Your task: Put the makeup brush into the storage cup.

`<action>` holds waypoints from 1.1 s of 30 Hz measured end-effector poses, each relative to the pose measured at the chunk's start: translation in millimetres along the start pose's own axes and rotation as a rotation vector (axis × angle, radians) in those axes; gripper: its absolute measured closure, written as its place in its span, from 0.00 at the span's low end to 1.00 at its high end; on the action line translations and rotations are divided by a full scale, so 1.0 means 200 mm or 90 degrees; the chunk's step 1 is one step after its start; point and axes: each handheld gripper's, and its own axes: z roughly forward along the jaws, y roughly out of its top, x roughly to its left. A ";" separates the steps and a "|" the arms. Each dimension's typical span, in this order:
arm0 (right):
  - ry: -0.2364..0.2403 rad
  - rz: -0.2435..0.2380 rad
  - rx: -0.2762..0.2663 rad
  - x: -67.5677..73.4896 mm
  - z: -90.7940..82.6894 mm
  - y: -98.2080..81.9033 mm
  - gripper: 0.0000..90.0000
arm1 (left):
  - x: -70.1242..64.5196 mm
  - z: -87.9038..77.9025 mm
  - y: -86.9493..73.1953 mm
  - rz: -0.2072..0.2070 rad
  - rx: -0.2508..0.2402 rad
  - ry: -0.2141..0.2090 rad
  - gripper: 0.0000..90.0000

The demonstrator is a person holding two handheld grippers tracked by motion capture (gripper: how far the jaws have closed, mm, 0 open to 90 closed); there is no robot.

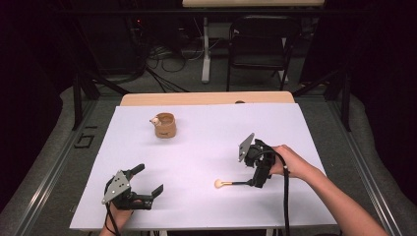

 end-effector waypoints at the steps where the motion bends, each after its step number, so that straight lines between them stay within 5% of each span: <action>1: 0.002 -0.002 0.007 0.00 0.00 0.00 0.00 | 0.00 0.00 0.00 0.001 0.000 0.000 0.00; 11: 0.014 -0.016 0.052 0.00 0.07 0.05 0.03 | 0.00 0.00 0.00 0.002 0.000 -0.003 0.00; 24: 0.033 -0.046 0.128 0.03 0.16 0.06 0.58 | 0.00 0.00 0.00 0.002 0.003 -0.001 0.00; 33: 0.038 -0.064 0.190 0.06 0.21 0.08 0.81 | 0.00 0.00 0.00 0.002 0.004 -0.005 0.00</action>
